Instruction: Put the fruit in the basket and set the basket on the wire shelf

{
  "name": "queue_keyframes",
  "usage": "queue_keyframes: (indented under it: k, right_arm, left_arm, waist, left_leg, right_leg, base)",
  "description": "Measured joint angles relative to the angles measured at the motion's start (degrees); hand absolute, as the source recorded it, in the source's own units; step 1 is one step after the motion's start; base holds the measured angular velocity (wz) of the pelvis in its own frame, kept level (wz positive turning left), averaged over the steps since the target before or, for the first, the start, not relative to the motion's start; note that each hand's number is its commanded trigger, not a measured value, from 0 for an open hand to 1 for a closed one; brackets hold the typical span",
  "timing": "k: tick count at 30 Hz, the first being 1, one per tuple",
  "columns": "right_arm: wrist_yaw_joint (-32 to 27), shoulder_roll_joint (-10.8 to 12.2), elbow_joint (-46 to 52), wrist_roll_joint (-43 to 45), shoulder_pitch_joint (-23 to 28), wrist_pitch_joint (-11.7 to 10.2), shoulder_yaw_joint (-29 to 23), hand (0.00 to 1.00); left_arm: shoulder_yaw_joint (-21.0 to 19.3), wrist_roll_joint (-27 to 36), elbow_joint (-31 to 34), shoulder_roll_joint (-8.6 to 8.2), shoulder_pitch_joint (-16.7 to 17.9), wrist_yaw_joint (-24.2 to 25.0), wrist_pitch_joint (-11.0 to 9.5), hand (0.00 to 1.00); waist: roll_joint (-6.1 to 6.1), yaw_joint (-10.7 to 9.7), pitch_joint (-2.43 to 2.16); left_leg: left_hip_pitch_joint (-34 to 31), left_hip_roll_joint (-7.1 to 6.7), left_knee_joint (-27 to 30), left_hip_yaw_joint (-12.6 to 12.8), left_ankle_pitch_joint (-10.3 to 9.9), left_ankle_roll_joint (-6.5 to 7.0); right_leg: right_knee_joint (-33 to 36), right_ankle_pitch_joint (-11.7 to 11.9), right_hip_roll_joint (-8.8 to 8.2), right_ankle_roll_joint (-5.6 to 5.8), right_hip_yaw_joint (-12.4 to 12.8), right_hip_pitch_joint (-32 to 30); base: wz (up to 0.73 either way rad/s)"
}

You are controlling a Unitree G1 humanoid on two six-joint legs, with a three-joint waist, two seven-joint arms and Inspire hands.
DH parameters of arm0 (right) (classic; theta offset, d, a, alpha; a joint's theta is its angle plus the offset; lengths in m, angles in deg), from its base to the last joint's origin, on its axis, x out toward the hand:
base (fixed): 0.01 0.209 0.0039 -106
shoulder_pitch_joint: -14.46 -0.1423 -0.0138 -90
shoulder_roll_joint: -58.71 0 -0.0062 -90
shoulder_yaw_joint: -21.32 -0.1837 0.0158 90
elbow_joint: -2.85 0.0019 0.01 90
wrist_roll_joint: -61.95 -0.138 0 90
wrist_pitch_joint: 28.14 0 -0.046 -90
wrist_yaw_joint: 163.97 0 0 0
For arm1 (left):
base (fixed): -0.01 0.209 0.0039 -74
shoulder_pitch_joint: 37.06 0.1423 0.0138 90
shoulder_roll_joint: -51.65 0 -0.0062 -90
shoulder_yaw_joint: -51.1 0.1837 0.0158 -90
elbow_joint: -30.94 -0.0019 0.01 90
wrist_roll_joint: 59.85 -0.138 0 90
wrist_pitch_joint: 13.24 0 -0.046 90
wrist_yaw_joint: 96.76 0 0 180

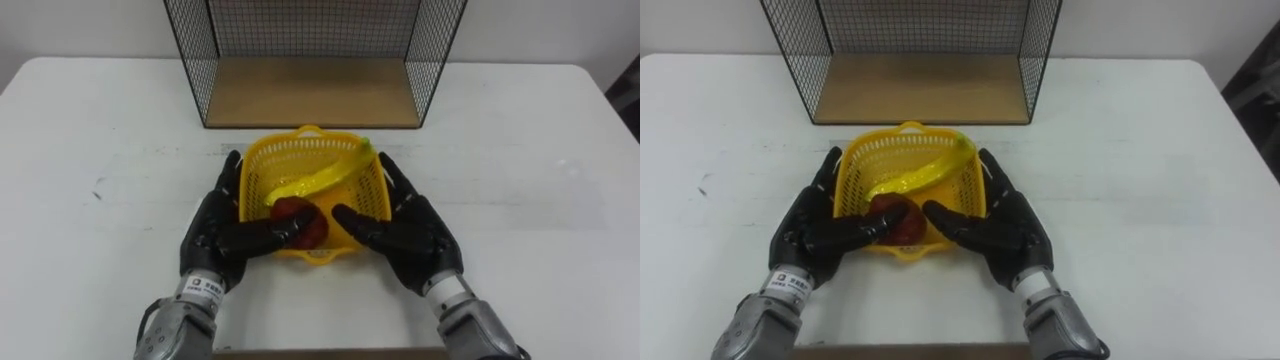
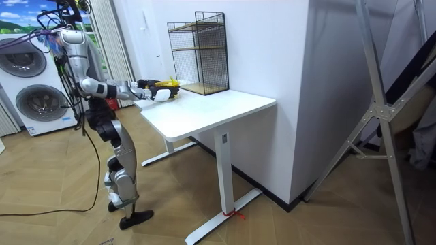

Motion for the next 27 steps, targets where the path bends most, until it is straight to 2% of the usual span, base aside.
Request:
queue_keyframes:
  k: [11,19,27]
  right_arm:
    - [-1.3,-0.2,0.6,0.0,-0.5,0.0,-0.3,0.00]
    - [-2.1,-0.5,3.6,2.2,-3.6,-0.2,-0.6,0.00]
    - [-2.3,-0.7,9.4,2.8,-3.6,-1.4,-1.9,0.00]
  left_arm:
    - [0.5,0.0,0.1,-0.05,-0.2,0.0,0.1,0.00]
    - [0.0,-0.1,0.6,-0.07,-3.7,0.0,0.0,0.00]
    - [-0.6,-1.1,6.4,-0.24,-4.4,0.0,-0.5,0.00]
  waist:
    - [0.01,0.0,-0.07]
    - [-0.08,0.0,-0.12]
    - [-0.33,-0.2,-0.29]
  left_leg:
    - [-0.1,0.02,0.0,0.1,0.0,0.00]
    - [-0.4,0.09,0.1,0.8,0.0,0.01]
    - [0.0,0.15,0.1,1.4,0.0,0.00]
  right_leg:
    - [0.2,0.0,0.02,-0.03,0.1,-0.4]
    - [0.9,0.0,0.02,-0.04,0.4,-1.1]
    - [0.9,0.0,0.04,-0.04,0.8,-0.9]
  base:
    - [0.00]
    - [-0.03]
    - [-0.01]
